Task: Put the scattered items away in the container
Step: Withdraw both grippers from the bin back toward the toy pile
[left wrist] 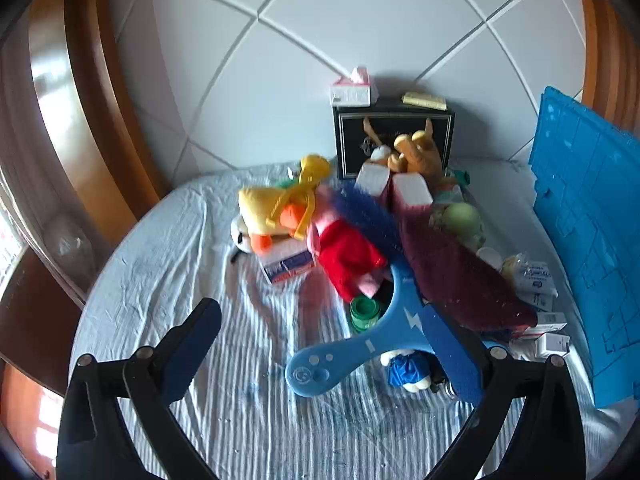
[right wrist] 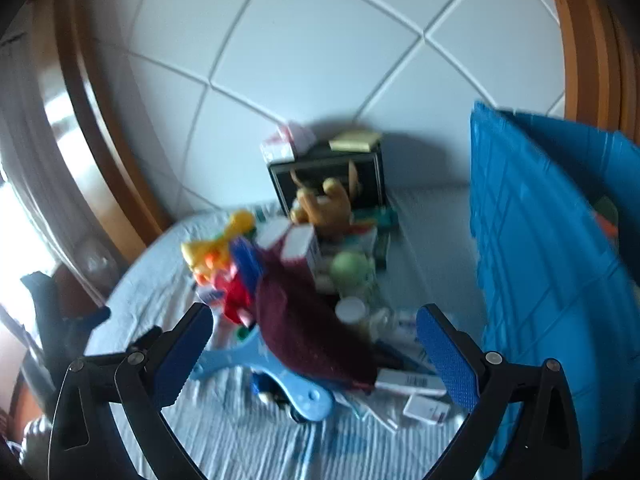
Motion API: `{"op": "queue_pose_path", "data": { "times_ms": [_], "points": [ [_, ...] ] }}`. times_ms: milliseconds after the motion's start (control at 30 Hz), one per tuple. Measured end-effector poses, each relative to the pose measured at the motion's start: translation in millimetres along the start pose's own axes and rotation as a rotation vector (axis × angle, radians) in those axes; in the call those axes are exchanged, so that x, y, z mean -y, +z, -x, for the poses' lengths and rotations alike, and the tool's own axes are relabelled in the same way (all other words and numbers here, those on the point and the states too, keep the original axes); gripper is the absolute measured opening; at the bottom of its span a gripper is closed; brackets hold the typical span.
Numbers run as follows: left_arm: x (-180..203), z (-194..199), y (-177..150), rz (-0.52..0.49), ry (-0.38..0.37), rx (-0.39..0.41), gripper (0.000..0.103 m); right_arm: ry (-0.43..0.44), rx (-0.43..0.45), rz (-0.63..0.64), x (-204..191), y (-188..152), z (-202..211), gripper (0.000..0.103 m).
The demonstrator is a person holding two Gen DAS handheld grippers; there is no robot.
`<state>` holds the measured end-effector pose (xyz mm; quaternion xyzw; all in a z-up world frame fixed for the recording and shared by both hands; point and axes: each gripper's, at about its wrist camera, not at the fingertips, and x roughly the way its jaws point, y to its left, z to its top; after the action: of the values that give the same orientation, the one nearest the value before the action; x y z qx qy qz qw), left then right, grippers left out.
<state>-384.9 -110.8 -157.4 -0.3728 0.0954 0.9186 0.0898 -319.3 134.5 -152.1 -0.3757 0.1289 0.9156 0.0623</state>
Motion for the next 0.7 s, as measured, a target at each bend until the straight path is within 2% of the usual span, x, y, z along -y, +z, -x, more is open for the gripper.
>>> {"op": "queue_pose_path", "data": {
  "times_ms": [67, 167, 233, 300, 467, 600, 667, 700],
  "points": [
    [-6, -25, -13, 0.029, -0.031, -0.048, 0.102, -0.062, -0.088, -0.002, 9, -14, -36, 0.103],
    [-5, -56, -26, 0.061, -0.059, -0.095, 0.102, -0.144, -0.158, 0.001, 25, -27, -77, 0.098],
    [1, -74, -30, 0.073, -0.073, -0.117, 0.102, -0.200, -0.180, 0.017, 33, -29, -100, 0.071],
    [9, -90, -29, 0.078, -0.079, -0.132, 0.102, -0.243, -0.190, 0.016, 43, -21, -125, 0.060],
    [48, -127, -8, 0.078, -0.127, -0.122, 0.102, -0.335, -0.167, 0.016, 68, 1, -178, 0.060],
    [78, -170, -1, -0.007, -0.069, -0.153, 0.102, -0.342, -0.146, -0.021, 81, 11, -220, 0.064],
    [76, -189, -3, -0.027, -0.081, -0.157, 0.103, -0.329, -0.125, -0.059, 84, 14, -238, 0.066],
    [72, -193, -3, -0.026, -0.112, -0.148, 0.103, -0.313, -0.131, -0.074, 83, 15, -248, 0.067]
  ]
}}
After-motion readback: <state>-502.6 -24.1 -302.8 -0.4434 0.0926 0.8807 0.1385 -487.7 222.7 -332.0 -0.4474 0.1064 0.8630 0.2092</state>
